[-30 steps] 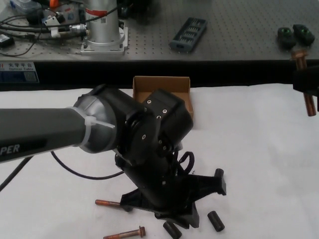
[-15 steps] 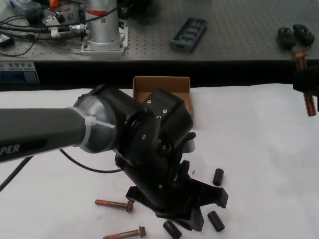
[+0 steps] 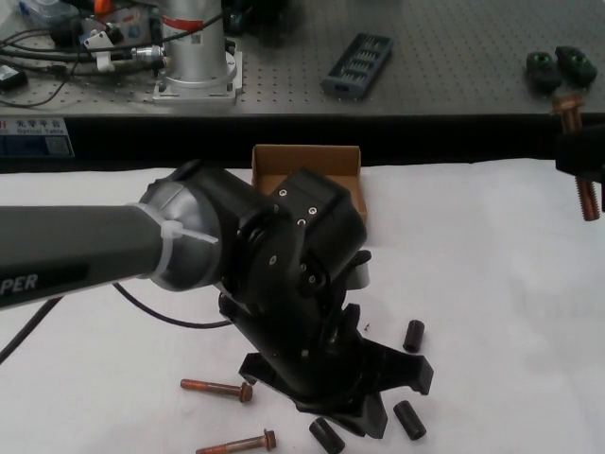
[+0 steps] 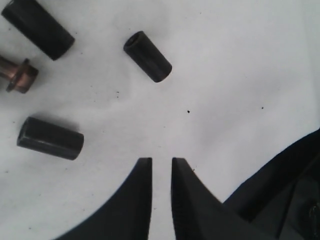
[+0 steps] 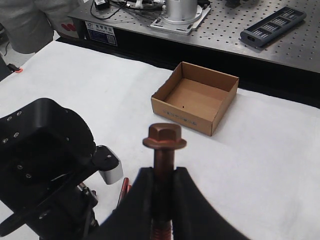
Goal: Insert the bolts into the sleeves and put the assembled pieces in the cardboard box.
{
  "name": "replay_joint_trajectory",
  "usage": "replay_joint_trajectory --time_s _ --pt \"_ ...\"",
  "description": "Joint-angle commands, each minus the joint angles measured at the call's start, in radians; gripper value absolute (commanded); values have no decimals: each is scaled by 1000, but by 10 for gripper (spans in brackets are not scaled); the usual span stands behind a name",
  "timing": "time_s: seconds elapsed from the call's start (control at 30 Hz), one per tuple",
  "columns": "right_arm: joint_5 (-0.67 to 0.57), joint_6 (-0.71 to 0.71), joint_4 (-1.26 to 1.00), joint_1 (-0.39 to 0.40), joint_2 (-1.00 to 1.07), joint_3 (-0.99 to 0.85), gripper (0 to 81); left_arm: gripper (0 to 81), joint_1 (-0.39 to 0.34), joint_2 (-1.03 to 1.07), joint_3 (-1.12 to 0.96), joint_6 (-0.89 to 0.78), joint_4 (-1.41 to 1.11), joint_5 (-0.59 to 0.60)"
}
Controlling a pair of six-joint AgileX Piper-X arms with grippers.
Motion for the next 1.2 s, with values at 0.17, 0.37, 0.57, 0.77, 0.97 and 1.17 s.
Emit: replay_joint_trajectory --time_s 0.17,0.37,0.57,0.77,0.97,1.17 --pt "-6 2 -17 -7 -4 -3 24 114 3 -1 -11 150 -4 1" --pt "-6 2 -17 -7 -4 -3 24 114 3 -1 -11 224 -4 1" --pt "-6 2 -17 -7 -4 -3 24 114 3 -1 -11 196 -4 1" --pt "-2 2 -22 -7 -4 -3 24 114 3 -1 -11 23 -4 1" --pt "-2 2 -37 -7 -4 -3 24 114 3 -1 -11 -119 -4 1" --pt "-2 2 -37 -7 -4 -3 24 114 3 -1 -11 -154 -4 1"
